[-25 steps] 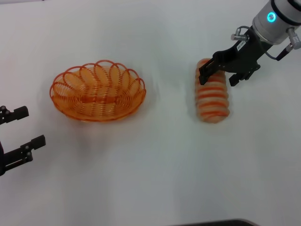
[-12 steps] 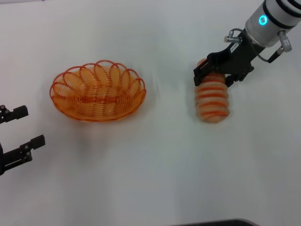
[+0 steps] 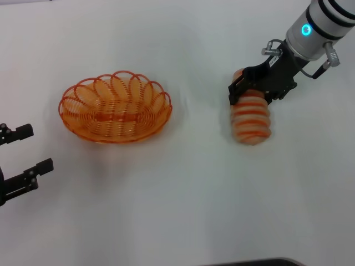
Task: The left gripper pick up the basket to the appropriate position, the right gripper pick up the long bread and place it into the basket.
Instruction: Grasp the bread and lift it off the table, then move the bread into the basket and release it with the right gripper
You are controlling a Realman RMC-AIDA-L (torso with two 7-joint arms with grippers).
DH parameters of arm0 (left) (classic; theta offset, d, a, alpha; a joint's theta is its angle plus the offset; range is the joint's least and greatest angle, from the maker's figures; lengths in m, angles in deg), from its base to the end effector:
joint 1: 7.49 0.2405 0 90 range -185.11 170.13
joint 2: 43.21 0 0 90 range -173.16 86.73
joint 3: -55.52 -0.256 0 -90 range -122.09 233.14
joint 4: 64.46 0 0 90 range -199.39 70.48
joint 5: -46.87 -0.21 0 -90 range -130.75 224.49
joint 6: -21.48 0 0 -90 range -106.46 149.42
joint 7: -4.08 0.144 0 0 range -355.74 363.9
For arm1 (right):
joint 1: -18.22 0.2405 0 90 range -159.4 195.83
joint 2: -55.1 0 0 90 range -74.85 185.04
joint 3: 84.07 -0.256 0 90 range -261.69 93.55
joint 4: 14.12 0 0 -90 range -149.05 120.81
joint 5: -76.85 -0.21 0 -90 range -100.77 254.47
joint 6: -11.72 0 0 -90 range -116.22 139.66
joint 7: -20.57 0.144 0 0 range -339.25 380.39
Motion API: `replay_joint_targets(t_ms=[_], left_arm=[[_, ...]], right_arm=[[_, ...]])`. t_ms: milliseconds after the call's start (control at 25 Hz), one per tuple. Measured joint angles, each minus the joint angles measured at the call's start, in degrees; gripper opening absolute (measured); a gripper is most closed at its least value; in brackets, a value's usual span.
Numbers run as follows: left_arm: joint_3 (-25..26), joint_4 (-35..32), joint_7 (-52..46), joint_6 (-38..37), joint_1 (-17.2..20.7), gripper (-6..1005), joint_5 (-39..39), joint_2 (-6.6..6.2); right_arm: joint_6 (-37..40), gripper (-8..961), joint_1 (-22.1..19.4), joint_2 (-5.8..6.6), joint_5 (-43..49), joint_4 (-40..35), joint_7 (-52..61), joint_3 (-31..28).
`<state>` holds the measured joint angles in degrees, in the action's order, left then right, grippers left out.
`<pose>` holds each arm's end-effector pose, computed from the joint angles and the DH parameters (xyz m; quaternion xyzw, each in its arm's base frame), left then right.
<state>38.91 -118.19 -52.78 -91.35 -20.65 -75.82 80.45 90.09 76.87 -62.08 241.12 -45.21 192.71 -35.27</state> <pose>-0.3236 0.2096 0.0548 -0.9323 -0.1139 -0.2556 0.2294 0.2138 0.4098 -0.0234 -0.7076 0.6669 -0.1480 0.1805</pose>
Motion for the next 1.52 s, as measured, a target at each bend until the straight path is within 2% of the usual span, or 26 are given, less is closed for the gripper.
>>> replay_joint_targets(t_ms=[160, 600, 800, 1040, 1280, 1520], left_arm=[[0.0, 0.1, 0.0, 0.2, 0.0, 701, 0.0, 0.00], [0.3, 0.4, -0.3, 0.3, -0.2, 700, 0.0, 0.00], [1.4, 0.5, -0.5, 0.3, -0.4, 700, 0.0, 0.00], [1.4, 1.1, -0.7, -0.5, -0.2, 699, -0.1, 0.06], [0.5, 1.9, -1.4, -2.0, 0.6, 698, -0.5, 0.30], [-1.6, 3.3, -1.4, -2.4, 1.0, 697, -0.8, 0.46]], right_arm=[[-0.4, 870, -0.1, -0.01, -0.1, -0.2, -0.5, 0.0], [-0.8, 621, -1.1, -0.16, -0.5, -1.2, -3.4, -0.3], [-0.8, 562, -3.0, -0.64, -3.7, -8.5, -7.6, -0.4], [-1.8, 511, -3.3, -0.54, -12.1, -15.3, -22.3, -0.3], [-0.8, 451, -0.2, -1.85, -15.5, -17.2, -39.5, 0.2], [0.3, 414, 1.8, -2.36, -21.9, -18.3, -50.9, 6.8]])
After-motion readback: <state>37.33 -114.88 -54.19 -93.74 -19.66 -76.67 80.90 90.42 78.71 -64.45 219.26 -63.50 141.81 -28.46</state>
